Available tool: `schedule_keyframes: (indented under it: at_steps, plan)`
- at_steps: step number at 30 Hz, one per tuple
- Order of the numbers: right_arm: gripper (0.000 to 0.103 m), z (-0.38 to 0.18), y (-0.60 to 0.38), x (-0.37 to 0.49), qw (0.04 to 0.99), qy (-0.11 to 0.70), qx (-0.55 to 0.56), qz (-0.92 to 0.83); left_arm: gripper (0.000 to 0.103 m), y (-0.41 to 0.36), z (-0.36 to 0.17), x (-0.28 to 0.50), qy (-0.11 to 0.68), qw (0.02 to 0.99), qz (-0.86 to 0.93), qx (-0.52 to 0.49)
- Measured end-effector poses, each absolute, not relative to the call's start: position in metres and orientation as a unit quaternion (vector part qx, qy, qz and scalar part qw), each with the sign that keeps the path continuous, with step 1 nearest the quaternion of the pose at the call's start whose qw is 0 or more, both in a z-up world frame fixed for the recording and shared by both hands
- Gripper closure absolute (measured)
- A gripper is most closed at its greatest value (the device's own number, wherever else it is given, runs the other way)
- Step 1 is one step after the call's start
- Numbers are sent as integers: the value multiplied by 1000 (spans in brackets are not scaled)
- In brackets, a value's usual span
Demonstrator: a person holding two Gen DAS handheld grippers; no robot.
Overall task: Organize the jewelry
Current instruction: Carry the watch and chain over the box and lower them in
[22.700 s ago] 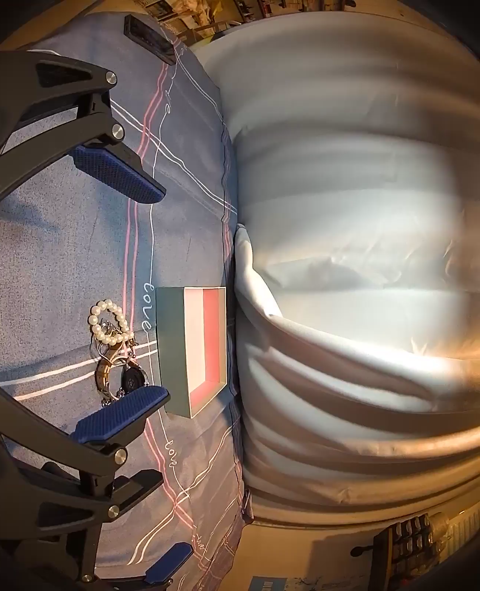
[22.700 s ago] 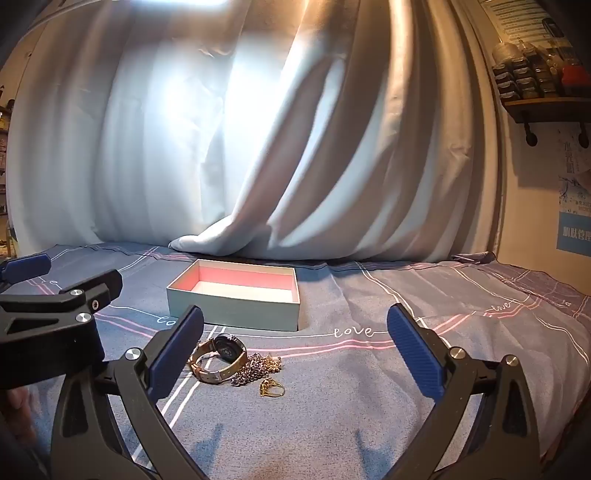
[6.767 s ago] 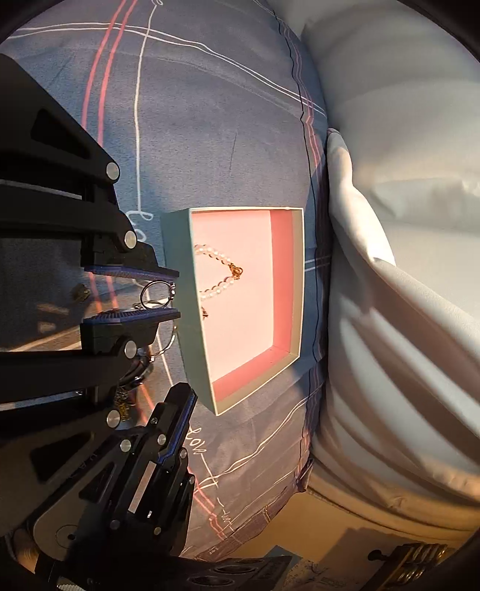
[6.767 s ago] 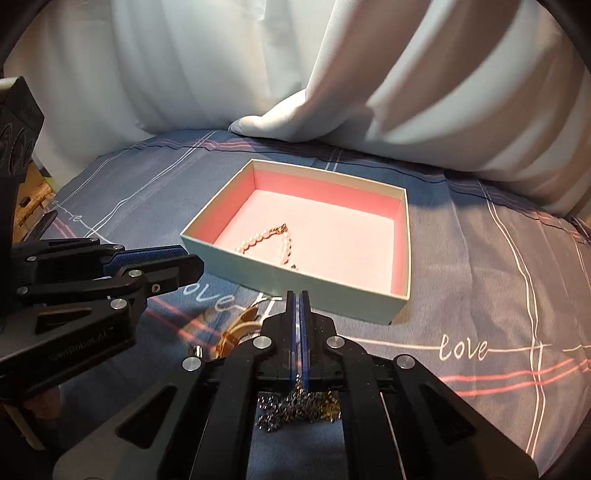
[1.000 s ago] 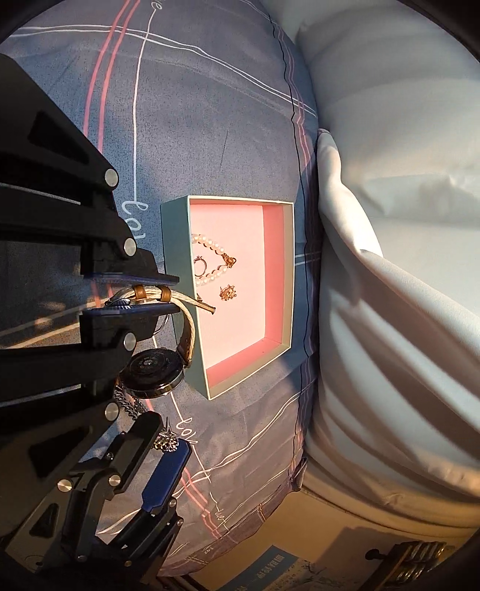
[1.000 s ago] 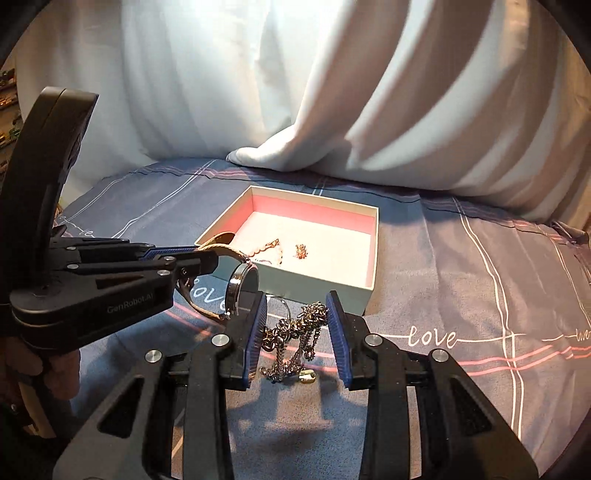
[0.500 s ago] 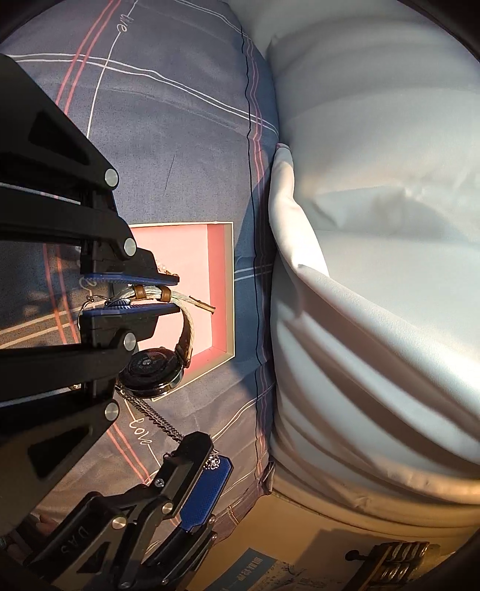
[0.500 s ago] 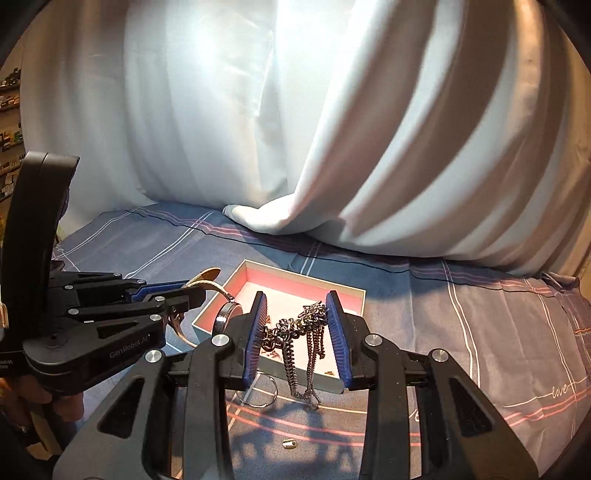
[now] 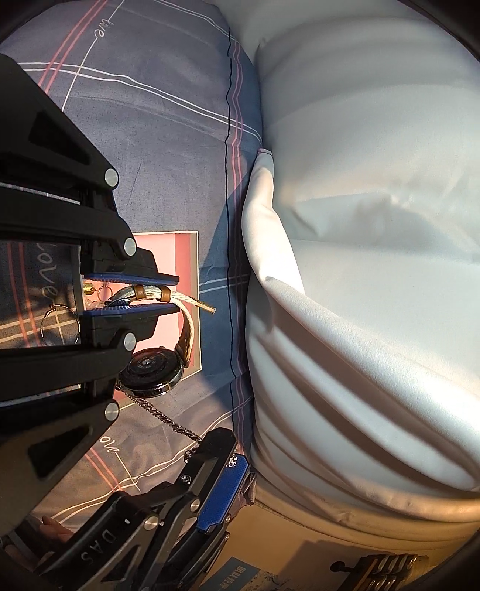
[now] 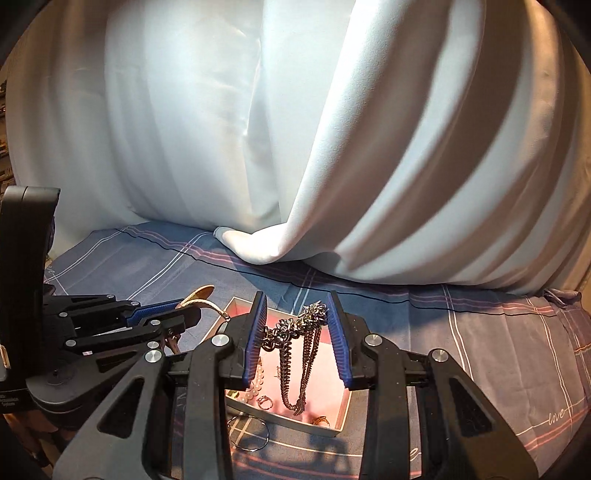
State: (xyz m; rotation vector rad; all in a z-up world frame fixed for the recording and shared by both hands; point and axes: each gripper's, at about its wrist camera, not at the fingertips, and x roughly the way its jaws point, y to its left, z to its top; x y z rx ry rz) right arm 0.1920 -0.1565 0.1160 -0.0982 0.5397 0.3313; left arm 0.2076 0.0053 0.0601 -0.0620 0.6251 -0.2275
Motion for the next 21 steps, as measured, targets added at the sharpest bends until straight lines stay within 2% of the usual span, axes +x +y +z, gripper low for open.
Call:
schedule_keyframes:
  at_steps: [21]
  plan:
    - [69,92,-157,230,938,305,-56,152,94,2,58,244,323,941,-94,-32]
